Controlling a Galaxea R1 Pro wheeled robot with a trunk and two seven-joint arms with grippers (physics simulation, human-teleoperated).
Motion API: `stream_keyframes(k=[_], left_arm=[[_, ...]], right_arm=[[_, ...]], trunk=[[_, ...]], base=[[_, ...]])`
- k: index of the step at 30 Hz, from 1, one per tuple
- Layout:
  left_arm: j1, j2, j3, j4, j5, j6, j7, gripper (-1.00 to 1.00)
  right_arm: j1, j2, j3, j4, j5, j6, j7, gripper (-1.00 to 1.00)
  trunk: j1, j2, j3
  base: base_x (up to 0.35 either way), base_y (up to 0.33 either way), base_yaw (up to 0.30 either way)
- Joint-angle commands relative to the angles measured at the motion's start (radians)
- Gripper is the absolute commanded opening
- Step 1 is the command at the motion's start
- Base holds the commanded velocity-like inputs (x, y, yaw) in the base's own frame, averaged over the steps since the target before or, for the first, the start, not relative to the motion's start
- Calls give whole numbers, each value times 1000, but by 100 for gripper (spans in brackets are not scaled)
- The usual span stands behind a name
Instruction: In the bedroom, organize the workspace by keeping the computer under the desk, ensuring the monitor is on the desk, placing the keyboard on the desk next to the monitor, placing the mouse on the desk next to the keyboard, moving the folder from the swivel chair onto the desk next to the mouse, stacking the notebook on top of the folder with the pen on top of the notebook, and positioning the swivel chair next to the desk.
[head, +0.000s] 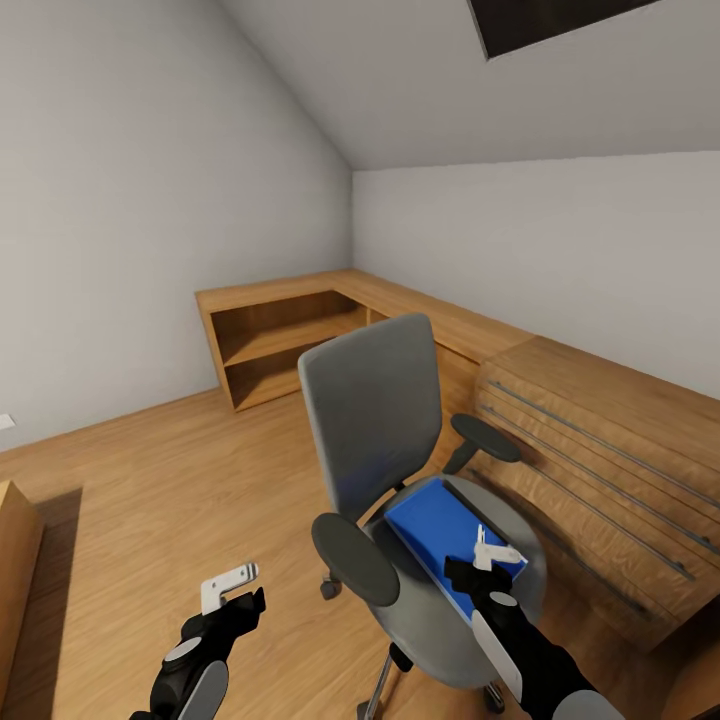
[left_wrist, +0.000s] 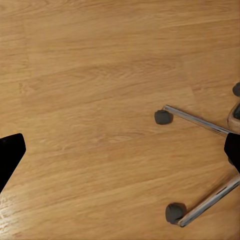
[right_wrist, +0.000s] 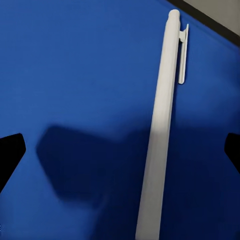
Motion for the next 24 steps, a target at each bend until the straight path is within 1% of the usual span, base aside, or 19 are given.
stream_keyframes(k=[1, 7, 11, 24], left_arm=[[-1, 1, -3, -1, 8, 2, 9, 100], [-1, 1, -3, -1, 8, 2, 9, 100], [-1, 1, -3, 0, 8, 2, 9, 100], [-1, 1, -3, 1, 8, 2, 9, 100]], right_arm=[[-1, -1, 8, -2, -6, 5, -10, 100], [-1, -1, 8, -1, -6, 9, -11, 100], [-1, -1, 8, -1, -6, 10, -11, 100], [-1, 0, 8, 0, -6, 9, -10, 100]], trunk=[[0, 0, -1], [0, 0, -1], [15, -28, -13], [15, -28, -13]], base=[[0, 0, 0], [0, 0, 0], [0, 0, 0], [0, 0, 0]])
